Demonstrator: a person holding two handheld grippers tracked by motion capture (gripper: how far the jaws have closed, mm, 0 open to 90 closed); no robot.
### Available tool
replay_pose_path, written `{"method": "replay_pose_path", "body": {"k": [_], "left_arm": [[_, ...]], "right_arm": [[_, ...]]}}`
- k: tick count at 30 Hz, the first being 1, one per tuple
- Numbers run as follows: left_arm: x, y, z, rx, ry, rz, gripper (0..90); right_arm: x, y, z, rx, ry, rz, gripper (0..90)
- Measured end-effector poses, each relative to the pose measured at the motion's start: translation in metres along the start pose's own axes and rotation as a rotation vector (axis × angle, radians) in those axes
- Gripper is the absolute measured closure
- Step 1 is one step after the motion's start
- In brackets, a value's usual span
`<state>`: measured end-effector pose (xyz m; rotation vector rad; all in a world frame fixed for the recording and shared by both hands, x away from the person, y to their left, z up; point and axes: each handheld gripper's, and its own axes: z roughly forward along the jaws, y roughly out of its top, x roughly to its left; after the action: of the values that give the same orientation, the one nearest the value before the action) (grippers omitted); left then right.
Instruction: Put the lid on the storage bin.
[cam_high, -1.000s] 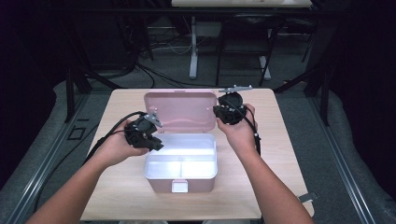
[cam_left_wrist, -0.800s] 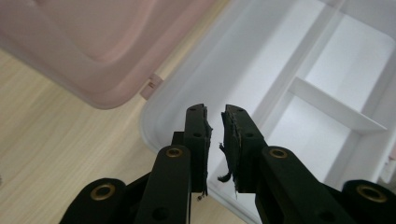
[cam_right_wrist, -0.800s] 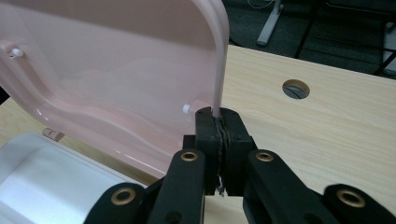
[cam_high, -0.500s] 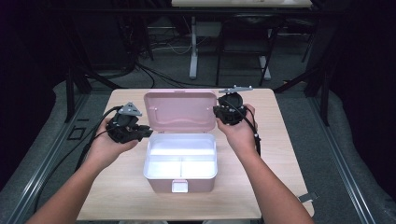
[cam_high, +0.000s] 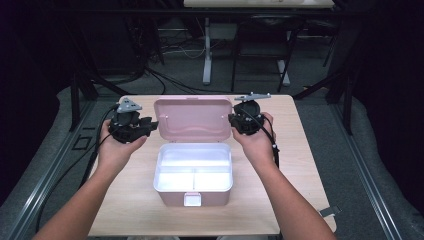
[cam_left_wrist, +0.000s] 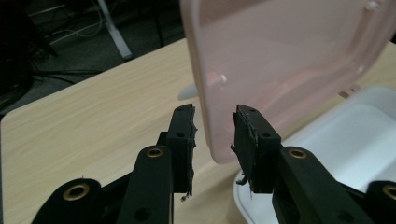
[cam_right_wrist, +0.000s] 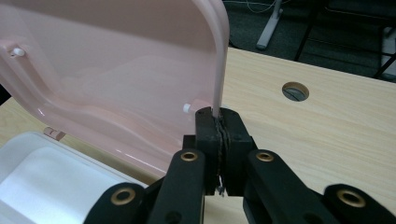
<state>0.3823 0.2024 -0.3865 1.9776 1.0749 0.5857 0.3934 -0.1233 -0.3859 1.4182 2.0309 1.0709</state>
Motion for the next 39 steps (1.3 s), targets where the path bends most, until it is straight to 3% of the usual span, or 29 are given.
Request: {"method": "replay_pose_path", "body": {"k": [7,9,11,15,18,20,22,30,36,39], "left_arm": [[0.005,0.005,0.010,-0.023,0.015,-0.049,66.7],[0.006,0.006,0.012,-0.042,-0.011,-0.069,67.8],[0.006,0.007,0.012,-0.076,0.001,-0.069,70.8],[0.003,0.009,0.013,-0.094,0.008,-0.060,76.4],[0.000,0.011,0.014,-0.089,0.029,-0.042,81.2],[0.001,0.011,0.013,-0.089,0.027,-0.046,82.2],[0.000,0.011,0.013,-0.088,0.031,-0.037,82.6],[0.001,0.010,0.012,-0.093,0.027,-0.035,82.6],[0.002,0.009,0.011,-0.103,0.011,-0.036,82.0],[0.005,0.011,0.006,-0.133,-0.008,-0.044,81.5]], "right_arm": [[-0.001,-0.001,0.000,-0.004,0.006,-0.002,87.9],[-0.001,-0.001,0.000,-0.007,-0.001,-0.005,87.9],[-0.001,-0.002,-0.001,-0.007,0.023,-0.005,87.9],[-0.001,-0.003,0.000,-0.015,0.011,-0.006,87.9],[-0.001,-0.003,-0.001,-0.019,0.007,-0.003,87.9],[-0.002,-0.004,-0.002,-0.021,0.033,-0.001,87.8],[-0.001,-0.005,-0.002,-0.027,0.006,0.000,87.5],[-0.003,-0.003,-0.002,-0.039,0.037,0.007,84.0],[-0.005,0.002,-0.005,-0.095,0.058,0.012,81.1],[-0.004,0.005,-0.008,-0.112,0.060,0.008,80.3]]}}
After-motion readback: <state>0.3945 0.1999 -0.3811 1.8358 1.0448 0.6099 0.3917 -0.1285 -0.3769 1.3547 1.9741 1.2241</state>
